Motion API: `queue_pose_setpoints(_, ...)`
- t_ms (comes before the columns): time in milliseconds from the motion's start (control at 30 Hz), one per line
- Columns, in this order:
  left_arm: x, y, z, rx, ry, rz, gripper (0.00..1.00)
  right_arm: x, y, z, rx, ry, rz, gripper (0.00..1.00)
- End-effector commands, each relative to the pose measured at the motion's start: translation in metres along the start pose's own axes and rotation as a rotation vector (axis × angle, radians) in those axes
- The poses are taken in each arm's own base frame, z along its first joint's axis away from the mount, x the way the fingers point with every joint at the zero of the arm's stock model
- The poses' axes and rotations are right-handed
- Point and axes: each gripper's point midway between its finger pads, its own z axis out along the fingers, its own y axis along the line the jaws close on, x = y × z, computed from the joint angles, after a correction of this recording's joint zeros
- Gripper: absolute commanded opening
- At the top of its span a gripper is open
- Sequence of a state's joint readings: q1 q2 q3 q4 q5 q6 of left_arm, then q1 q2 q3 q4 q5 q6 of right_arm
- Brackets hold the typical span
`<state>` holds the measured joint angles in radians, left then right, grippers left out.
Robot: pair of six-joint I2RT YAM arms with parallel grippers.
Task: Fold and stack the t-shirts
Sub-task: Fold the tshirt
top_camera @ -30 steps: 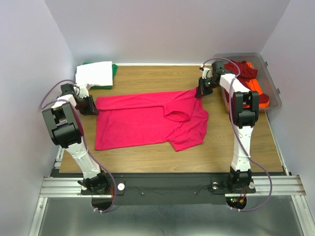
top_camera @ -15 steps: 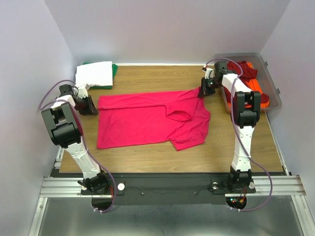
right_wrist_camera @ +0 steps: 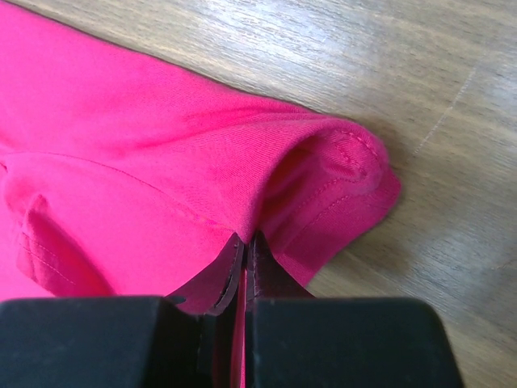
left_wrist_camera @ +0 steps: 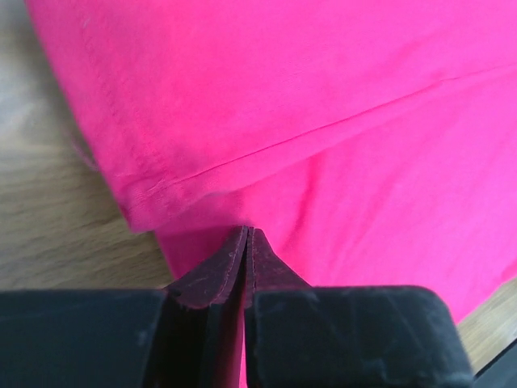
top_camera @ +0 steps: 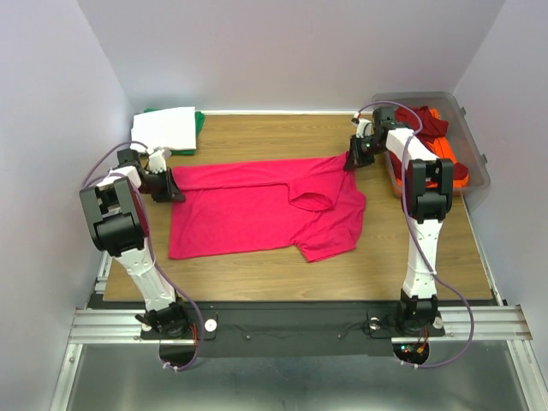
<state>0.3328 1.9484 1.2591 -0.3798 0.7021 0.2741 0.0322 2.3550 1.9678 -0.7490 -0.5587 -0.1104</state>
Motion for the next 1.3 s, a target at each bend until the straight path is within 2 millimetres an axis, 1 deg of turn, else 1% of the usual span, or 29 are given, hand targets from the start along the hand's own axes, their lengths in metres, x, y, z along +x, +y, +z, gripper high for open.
queue_pose_setpoints(0, 0.013, 0.023, 0.006, -0.093, 0.024, -0.056, 0.12, -0.026, 0.003, -0.022, 0.035, -0.066, -0.046, 0.01)
queue_pose_setpoints(100, 0.017, 0.033, 0.008, -0.142, 0.036, -0.072, 0.10, -0.026, -0.001, -0.026, 0.062, -0.064, -0.054, 0.01)
queue_pose_setpoints(200, 0.020, 0.038, 0.006, -0.166, 0.041, -0.081, 0.08, -0.029, -0.009, -0.031, 0.092, -0.068, -0.054, 0.01)
queue_pose_setpoints(333, 0.019, 0.040, 0.006, -0.168, 0.039, -0.084, 0.07, -0.030, -0.017, -0.035, 0.111, -0.067, -0.048, 0.01)
queue_pose_setpoints(533, 0.020, 0.044, 0.005, -0.180, 0.043, -0.088, 0.07, -0.028, -0.021, -0.033, 0.128, -0.055, -0.054, 0.00)
queue_pose_setpoints(667, 0.019, 0.046, 0.004, -0.188, 0.041, -0.093, 0.07, -0.021, -0.024, -0.030, 0.129, -0.032, -0.050, 0.01)
queue_pose_setpoints(733, 0.019, 0.046, 0.004, -0.186, 0.043, -0.089, 0.07, -0.020, -0.023, -0.028, 0.120, -0.027, -0.052, 0.01)
queue_pose_setpoints(800, 0.017, 0.045, 0.002, -0.186, 0.036, -0.088, 0.07, -0.013, -0.024, -0.025, 0.113, -0.007, -0.050, 0.01)
queue_pose_setpoints(867, 0.014, 0.042, -0.001, -0.169, 0.028, -0.079, 0.09, -0.010, -0.025, -0.023, 0.111, 0.002, -0.053, 0.01)
queue_pose_setpoints(900, 0.009, 0.032, -0.004, -0.125, 0.017, -0.060, 0.11, -0.007, -0.023, -0.023, 0.099, 0.019, -0.056, 0.01)
queue_pose_setpoints(933, 0.007, 0.026, -0.007, -0.097, 0.010, -0.039, 0.14, -0.008, -0.020, -0.026, 0.086, 0.019, -0.063, 0.13)
queue_pose_setpoints(967, 0.004, 0.019, -0.011, -0.067, 0.002, -0.010, 0.19, -0.014, -0.012, -0.032, 0.064, 0.007, -0.081, 0.21)
queue_pose_setpoints(1000, -0.003, 0.009, -0.020, -0.044, -0.018, 0.026, 0.22, -0.018, -0.008, -0.036, 0.053, -0.004, -0.091, 0.29)
queue_pose_setpoints(1033, -0.006, -0.002, -0.027, -0.002, -0.024, 0.058, 0.24, -0.026, 0.001, -0.048, 0.046, -0.030, -0.114, 0.36)
queue_pose_setpoints(1067, -0.014, -0.011, -0.038, 0.013, -0.047, 0.133, 0.27, -0.030, 0.009, -0.056, 0.022, -0.041, -0.137, 0.50)
queue_pose_setpoints(1100, -0.018, -0.018, -0.043, 0.030, -0.054, 0.169, 0.27, -0.034, 0.016, -0.064, 0.012, -0.056, -0.158, 0.54)
queue_pose_setpoints(1133, -0.026, -0.028, -0.052, 0.057, -0.068, 0.192, 0.28, -0.041, 0.026, -0.078, 0.005, -0.083, -0.186, 0.57)
queue_pose_setpoints(1167, -0.032, -0.034, -0.057, 0.066, -0.079, 0.216, 0.28, -0.044, 0.031, -0.086, 0.002, -0.098, -0.203, 0.59)
queue_pose_setpoints(1200, -0.039, -0.039, -0.062, 0.067, -0.093, 0.236, 0.29, -0.046, 0.037, -0.091, -0.011, -0.109, -0.224, 0.59)
queue_pose_setpoints(1267, -0.054, -0.050, -0.065, 0.074, -0.117, 0.275, 0.29, -0.053, 0.049, -0.106, -0.026, -0.145, -0.265, 0.59)
